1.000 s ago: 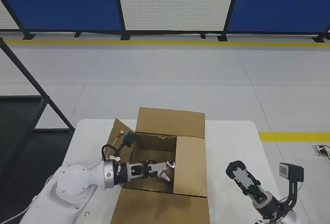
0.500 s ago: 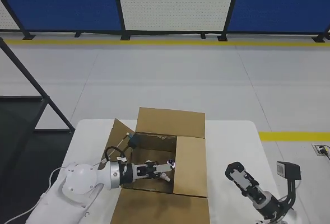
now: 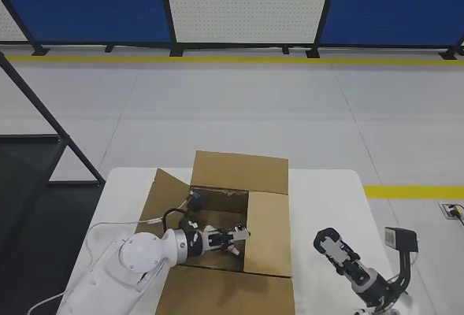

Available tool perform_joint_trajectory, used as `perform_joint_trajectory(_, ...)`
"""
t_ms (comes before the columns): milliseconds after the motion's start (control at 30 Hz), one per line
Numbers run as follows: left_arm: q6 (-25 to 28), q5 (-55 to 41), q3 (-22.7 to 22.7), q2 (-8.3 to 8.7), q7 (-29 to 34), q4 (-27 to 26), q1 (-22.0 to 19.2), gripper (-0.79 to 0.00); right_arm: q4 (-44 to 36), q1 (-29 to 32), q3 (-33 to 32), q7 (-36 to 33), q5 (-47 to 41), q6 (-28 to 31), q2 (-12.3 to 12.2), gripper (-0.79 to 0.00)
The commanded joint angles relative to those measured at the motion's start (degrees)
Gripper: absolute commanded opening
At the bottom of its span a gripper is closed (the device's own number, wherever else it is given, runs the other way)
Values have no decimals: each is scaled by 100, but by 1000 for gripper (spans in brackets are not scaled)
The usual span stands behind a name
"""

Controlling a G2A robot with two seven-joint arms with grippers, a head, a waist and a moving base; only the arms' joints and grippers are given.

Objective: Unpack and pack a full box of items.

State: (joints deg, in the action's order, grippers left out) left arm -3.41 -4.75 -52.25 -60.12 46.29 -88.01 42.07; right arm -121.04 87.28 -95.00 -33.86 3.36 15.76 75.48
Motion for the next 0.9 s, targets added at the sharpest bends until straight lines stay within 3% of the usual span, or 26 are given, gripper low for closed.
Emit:
perform_joint_trajectory(0,39,-38,125,-59,-40,130,-100,0,-20,6,2,9,-4,-12,-10,0)
perform_joint_trajectory(467,450,-445,883,-566,-439,886,-786,0,-128,291,-68,-5,-101,48,-92,0)
perform_joint_trajectory(633,528,-434,866,-635,-512,730,-855,0,-176,388,-51,-356,-189,194,-139,0)
perform_joint_trajectory(867,447,-235,558,-600,-604,65,-772,0,-224,490,-3,-557,-223,405,-192,0)
